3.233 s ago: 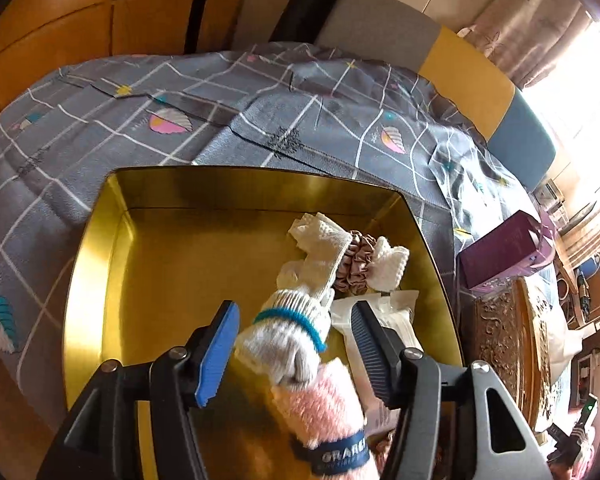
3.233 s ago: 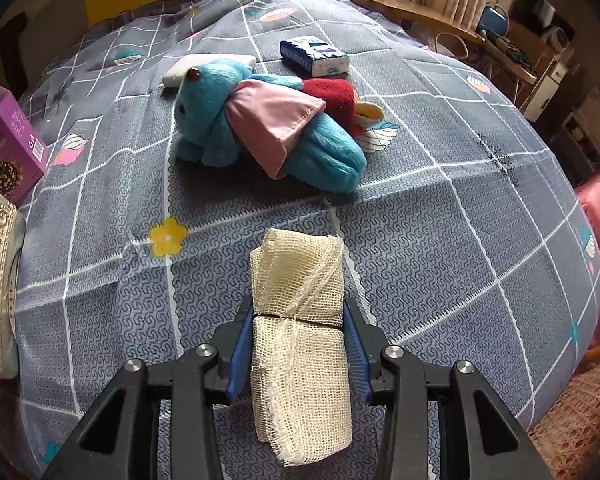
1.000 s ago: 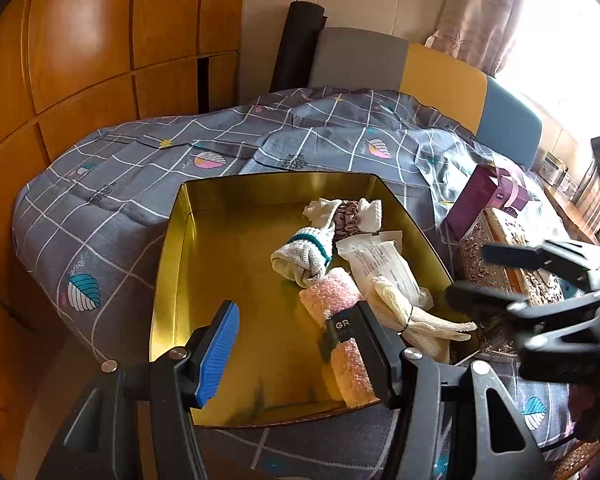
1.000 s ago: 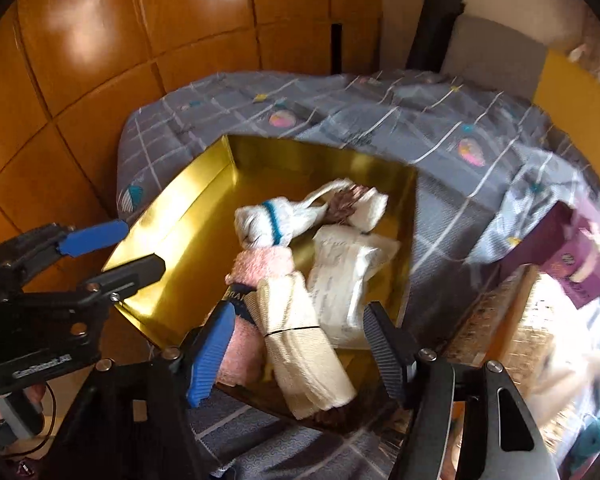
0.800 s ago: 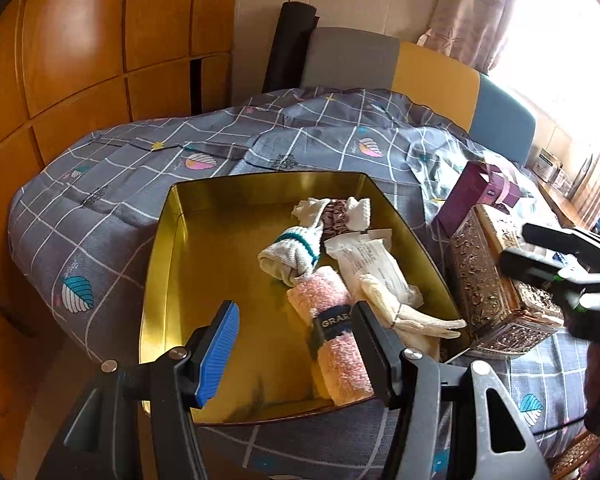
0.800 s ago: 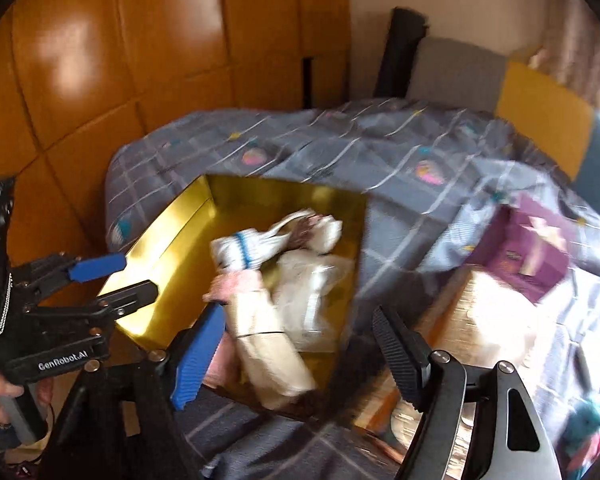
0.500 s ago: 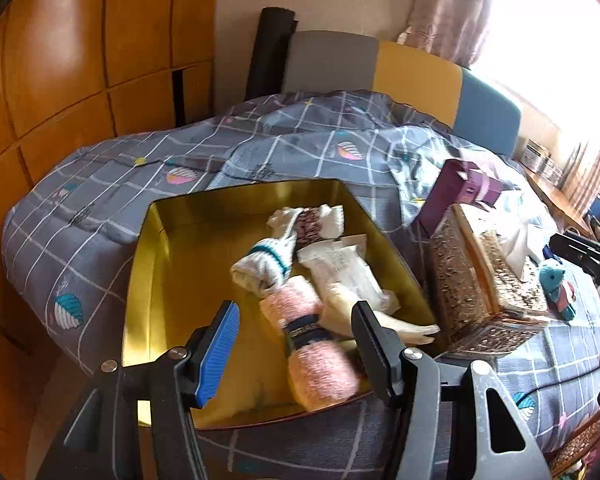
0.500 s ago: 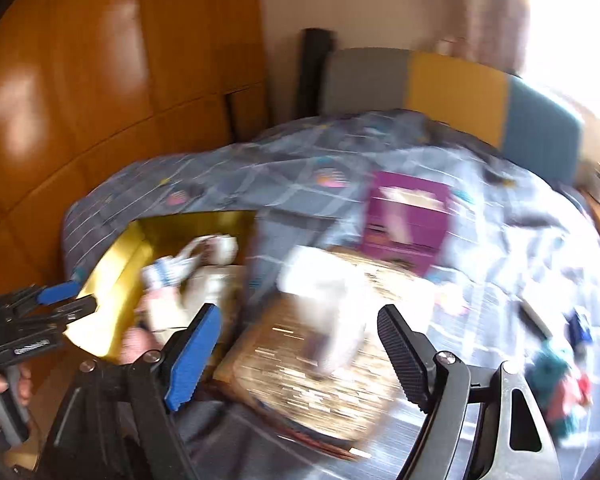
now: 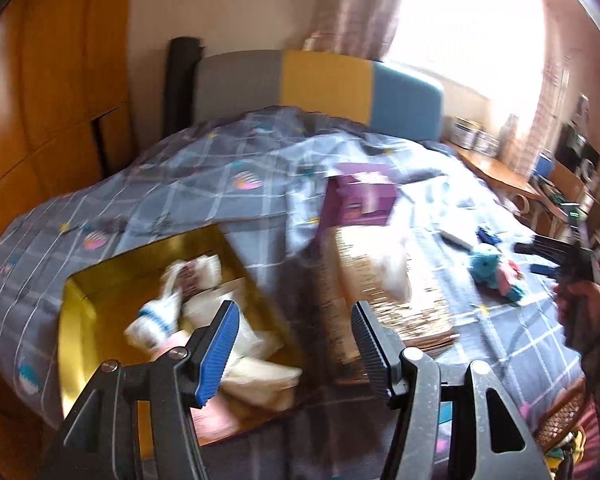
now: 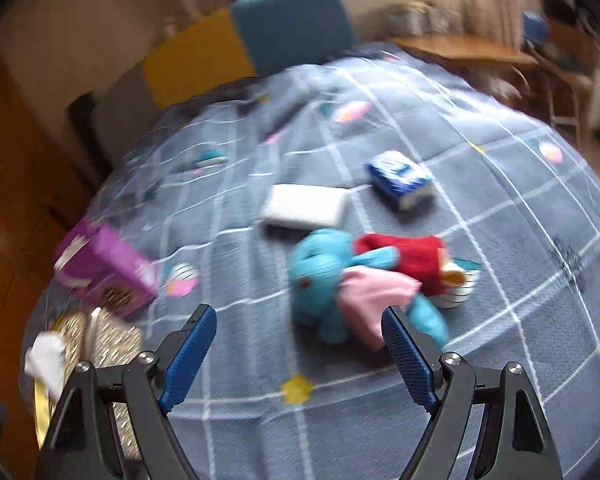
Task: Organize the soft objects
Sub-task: 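Move the left gripper to the blue teddy bear and grasp it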
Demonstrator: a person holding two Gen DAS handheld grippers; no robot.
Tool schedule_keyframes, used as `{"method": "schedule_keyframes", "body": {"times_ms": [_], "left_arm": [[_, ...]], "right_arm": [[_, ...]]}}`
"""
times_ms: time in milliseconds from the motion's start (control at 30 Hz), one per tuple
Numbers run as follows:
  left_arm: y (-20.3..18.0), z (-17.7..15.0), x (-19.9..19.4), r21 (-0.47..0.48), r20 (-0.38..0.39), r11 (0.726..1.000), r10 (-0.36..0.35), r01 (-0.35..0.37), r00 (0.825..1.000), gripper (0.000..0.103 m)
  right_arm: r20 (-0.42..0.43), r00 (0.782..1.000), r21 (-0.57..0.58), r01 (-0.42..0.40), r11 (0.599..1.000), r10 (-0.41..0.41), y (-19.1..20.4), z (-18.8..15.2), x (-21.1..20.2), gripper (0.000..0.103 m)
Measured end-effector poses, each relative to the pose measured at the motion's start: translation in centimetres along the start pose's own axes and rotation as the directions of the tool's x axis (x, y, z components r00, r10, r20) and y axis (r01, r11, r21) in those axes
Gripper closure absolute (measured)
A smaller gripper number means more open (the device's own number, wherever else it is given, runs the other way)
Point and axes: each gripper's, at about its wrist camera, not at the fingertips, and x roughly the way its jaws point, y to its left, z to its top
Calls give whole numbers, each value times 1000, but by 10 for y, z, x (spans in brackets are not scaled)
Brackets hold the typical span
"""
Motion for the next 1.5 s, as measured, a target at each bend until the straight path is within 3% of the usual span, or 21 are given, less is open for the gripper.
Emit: {"method": "schedule_keyframes", "body": {"times_ms": [233, 300, 333, 367, 400, 433, 500, 533, 667, 767, 1033, 1300, 1500], "left_arm": [[-78, 26, 5, 144, -10, 978, -149, 149, 989, 44], [-101, 32, 11, 171, -28, 966, -192, 194, 981, 44], [-112, 35, 13, 185, -36, 959, -210, 213, 977, 44], [-123, 37, 16, 196, -43, 953, -227, 231, 973, 44], [-134, 40, 19, 205, -55, 946, -244, 250, 968, 44], [-144, 41, 24, 212, -70, 940, -258, 267, 964, 44], [-162, 44, 36, 224, -106, 931, -270, 288, 957, 44], [-173, 44, 44, 233, -128, 927, -269, 292, 955, 44], [-205, 42, 74, 248, -213, 914, -271, 321, 939, 44], [-225, 38, 102, 217, -282, 910, -287, 352, 915, 44], [-275, 35, 168, 241, -371, 904, -252, 354, 894, 44], [-321, 29, 227, 273, -430, 897, -210, 348, 878, 24], [-344, 26, 263, 280, -439, 903, -181, 326, 880, 23]], "right_arm": [[-68, 996, 168, -52, 984, 64, -50, 16, 40, 18], [-132, 979, 196, -125, 973, 153, -49, 10, 52, 17], [-173, 952, 226, -211, 951, 252, -47, 6, 57, 16], [-190, 902, 251, -336, 908, 387, -42, 4, 55, 17], [-173, 846, 253, -457, 853, 505, -34, 4, 47, 17], [-129, 813, 222, -535, 816, 568, -28, 7, 33, 17], [-47, 802, 176, -580, 795, 596, -27, 10, 11, 17], [-25, 802, 186, -582, 791, 596, -32, 10, 7, 15], [29, 901, 268, -424, 865, 432, -60, 14, 7, 15], [78, 938, 322, -345, 882, 338, -77, 16, 1, 15], [154, 963, 427, -267, 864, 222, -108, 19, -11, 15], [150, 963, 453, -268, 850, 224, -111, 20, -11, 15], [143, 958, 473, -287, 833, 249, -113, 19, -10, 15]]}}
